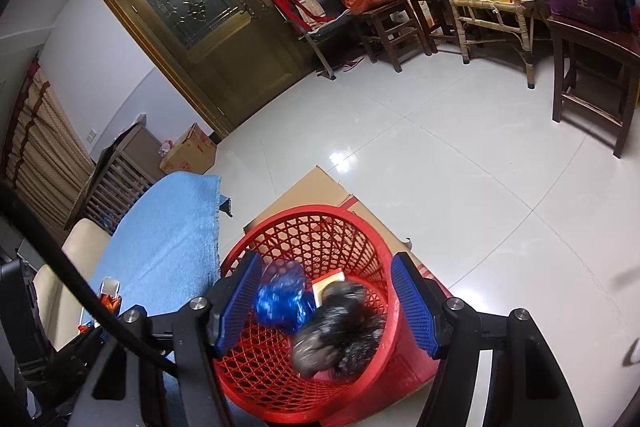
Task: Collect trash
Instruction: 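Move both tools back over the table toward the white tissue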
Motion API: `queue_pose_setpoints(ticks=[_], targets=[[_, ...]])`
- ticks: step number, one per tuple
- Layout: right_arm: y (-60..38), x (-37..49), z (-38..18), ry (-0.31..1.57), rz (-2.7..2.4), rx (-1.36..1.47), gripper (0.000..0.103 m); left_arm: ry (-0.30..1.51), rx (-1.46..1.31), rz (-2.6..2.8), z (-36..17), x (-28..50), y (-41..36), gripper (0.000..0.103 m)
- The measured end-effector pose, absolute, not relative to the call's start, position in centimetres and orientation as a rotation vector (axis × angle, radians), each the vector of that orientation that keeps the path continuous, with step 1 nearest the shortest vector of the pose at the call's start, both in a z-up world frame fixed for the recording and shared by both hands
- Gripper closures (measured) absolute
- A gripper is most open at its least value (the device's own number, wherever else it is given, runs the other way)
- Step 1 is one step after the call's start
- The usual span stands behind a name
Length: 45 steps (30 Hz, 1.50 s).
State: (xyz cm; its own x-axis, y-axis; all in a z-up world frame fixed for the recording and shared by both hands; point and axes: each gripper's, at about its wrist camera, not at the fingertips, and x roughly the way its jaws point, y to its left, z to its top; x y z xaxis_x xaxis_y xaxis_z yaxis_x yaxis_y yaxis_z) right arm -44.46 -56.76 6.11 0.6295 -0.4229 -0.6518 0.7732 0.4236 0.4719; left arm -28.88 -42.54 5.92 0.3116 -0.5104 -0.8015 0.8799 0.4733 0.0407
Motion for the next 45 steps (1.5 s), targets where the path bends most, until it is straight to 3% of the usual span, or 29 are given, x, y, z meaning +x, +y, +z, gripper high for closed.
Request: queue_pose_setpoints(ticks=[13, 45], targets=[[-54.3, -42.2, 7.0, 0.512, -0.734, 0.796, 0.032, 0.800, 0.505, -0.925, 6.9, -27.6, -39.1, 0.021], [-39.4, -28.7, 5.9, 0.740, -0.393, 0.581, 0.032, 0.901, 0.269, -0.550, 5.0, -17.4, -19.5, 0.021]])
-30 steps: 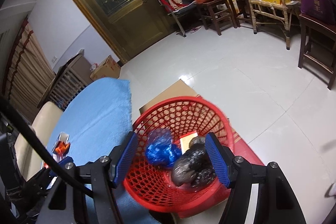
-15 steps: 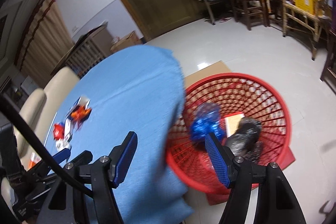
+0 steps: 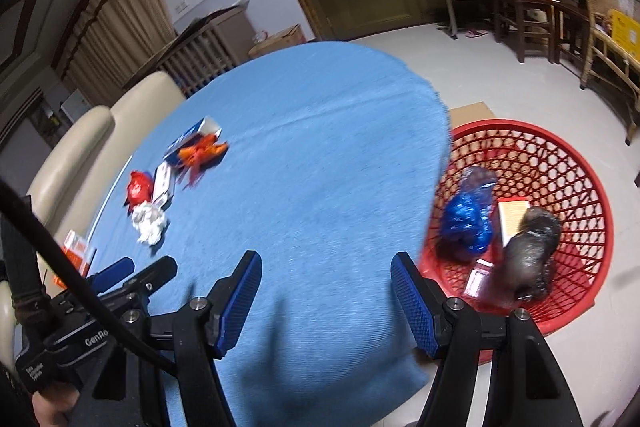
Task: Collect trash
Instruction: 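Move both tools back over the table toward the white tissue, then grasp the crumpled white tissue with the left gripper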
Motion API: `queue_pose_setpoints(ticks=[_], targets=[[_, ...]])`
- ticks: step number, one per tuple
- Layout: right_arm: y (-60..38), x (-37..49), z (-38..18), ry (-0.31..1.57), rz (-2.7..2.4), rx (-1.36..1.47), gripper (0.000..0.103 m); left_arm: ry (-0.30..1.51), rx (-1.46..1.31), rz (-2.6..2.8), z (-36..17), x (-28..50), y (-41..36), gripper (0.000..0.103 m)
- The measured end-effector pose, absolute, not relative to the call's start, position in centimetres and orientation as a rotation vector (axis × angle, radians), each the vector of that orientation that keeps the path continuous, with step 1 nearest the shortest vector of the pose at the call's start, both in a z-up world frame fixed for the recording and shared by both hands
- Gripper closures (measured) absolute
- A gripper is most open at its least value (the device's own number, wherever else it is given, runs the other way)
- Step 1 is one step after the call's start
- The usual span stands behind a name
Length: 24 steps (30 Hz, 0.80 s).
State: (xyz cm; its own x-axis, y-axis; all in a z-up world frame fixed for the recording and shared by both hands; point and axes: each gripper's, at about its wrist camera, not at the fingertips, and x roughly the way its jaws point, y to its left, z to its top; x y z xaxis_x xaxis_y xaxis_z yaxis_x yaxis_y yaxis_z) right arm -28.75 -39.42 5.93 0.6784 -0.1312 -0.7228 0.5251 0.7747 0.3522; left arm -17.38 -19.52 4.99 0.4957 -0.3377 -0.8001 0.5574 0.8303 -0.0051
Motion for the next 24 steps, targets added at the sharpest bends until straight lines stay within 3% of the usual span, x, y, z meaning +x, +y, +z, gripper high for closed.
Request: queue_pose_setpoints(ticks=[24], targets=[[-34.4, -25.0, 5.1, 0.798, -0.297, 0.518, 0.032, 0.967, 0.076, -0.432, 4.5, -9.9, -14.4, 0.021]])
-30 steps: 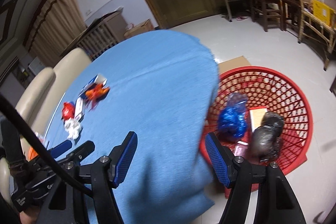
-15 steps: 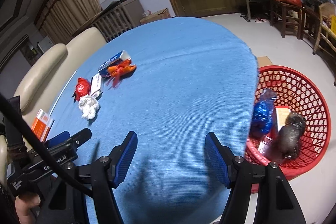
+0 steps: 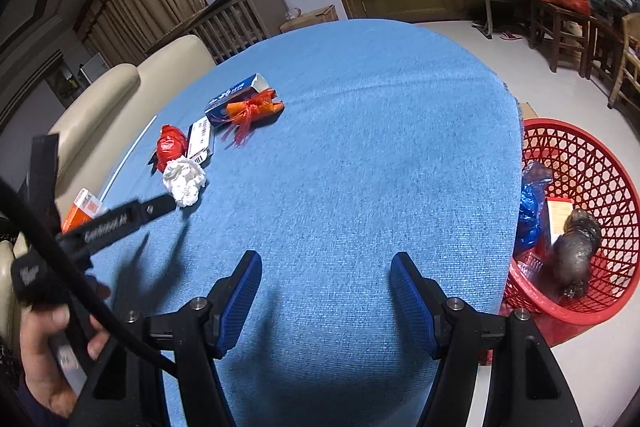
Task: Collect trash
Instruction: 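Grasp the crumpled white tissue with the left gripper, then grasp the orange plastic-wrapped bundle with the right gripper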
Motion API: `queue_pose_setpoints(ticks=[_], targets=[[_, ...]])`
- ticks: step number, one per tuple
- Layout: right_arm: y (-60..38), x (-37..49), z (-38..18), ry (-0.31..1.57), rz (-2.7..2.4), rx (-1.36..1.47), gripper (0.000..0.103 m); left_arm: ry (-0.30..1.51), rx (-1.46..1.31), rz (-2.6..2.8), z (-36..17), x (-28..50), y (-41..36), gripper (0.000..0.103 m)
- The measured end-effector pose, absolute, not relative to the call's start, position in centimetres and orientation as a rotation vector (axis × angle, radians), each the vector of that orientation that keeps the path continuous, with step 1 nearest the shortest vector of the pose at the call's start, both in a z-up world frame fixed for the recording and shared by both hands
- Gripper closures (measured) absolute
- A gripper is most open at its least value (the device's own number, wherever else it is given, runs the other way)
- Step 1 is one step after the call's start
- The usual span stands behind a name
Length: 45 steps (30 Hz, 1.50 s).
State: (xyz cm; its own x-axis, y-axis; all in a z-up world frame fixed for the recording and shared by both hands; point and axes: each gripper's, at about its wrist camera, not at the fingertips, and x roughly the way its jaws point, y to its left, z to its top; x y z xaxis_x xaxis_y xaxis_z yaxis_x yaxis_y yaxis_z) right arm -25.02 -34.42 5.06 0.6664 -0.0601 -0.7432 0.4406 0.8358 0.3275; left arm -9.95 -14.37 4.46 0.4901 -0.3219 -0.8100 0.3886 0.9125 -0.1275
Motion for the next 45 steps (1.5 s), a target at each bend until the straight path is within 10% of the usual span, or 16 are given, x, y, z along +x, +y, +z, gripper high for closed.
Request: queue_pose_setpoints(ticks=[10, 13, 45], targets=[[-35.4, -25.4, 4.7, 0.800, -0.303, 0.539, 0.032, 1.005, 0.138, -0.403, 3.0, -6.9, -18.0, 0.021], [-35.6, -25.3, 4.8, 0.797, -0.301, 0.536, 0.032, 0.976, 0.205, -0.369, 2.7, -7.2, -17.7, 0.060], [-34.8, -0.2, 3.9, 0.872, -0.283, 0.383, 0.034, 0.910, 0.149, -0.402, 2.3, -10.0, -13.3, 0.061]])
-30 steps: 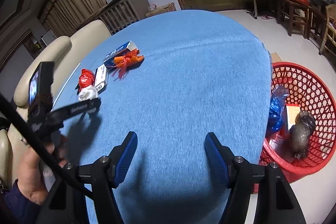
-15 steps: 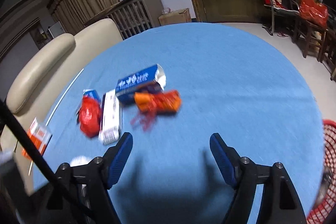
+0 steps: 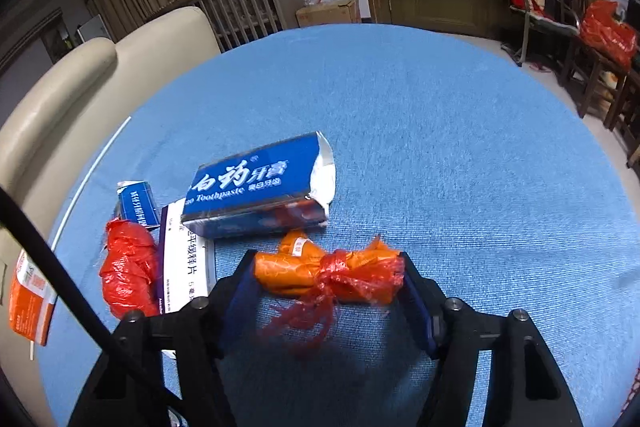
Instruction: Collect trash
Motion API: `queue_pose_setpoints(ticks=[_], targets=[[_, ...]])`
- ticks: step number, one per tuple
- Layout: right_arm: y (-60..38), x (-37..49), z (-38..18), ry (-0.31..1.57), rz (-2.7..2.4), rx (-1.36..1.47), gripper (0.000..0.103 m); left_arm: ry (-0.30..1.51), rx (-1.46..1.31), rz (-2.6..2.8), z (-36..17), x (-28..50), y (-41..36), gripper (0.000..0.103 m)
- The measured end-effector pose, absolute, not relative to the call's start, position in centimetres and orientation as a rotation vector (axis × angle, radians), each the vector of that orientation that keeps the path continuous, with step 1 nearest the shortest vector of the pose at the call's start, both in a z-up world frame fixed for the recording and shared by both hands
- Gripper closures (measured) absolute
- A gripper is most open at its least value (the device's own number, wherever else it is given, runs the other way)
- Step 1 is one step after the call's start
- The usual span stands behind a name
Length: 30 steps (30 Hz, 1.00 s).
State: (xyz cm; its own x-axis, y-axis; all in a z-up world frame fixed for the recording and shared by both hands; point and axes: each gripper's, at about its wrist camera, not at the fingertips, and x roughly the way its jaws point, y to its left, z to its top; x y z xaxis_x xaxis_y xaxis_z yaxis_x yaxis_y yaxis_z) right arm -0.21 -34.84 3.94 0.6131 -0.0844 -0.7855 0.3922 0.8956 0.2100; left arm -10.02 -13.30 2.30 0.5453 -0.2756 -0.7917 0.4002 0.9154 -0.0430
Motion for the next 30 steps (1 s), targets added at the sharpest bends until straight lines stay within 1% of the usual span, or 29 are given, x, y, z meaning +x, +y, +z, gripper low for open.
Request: queue_pose_setpoints(ticks=[5, 12, 19, 30], targets=[[-34.6, -2.5, 4.2, 0.871, -0.246, 0.376, 0.034, 0.913, 0.152, -0.360, 2.4, -9.9, -12.2, 0.061], [-33.0, -9.1, 4.8, 0.837, -0.203, 0.384, 0.034, 0.922, 0.156, -0.310, 2.5, -11.1, -10.8, 0.061], [-30.1, -14.9, 5.0, 0.822, -0.171, 0.318, 0.034, 0.942, 0.148, -0.273, 2.4, -11.2, -10.1, 0.061], [-29.9, -16.3, 4.0, 0.807, -0.212, 0.318, 0.034, 0.910, 0.152, -0.271, 2.2, -11.4, -10.0, 0.060]])
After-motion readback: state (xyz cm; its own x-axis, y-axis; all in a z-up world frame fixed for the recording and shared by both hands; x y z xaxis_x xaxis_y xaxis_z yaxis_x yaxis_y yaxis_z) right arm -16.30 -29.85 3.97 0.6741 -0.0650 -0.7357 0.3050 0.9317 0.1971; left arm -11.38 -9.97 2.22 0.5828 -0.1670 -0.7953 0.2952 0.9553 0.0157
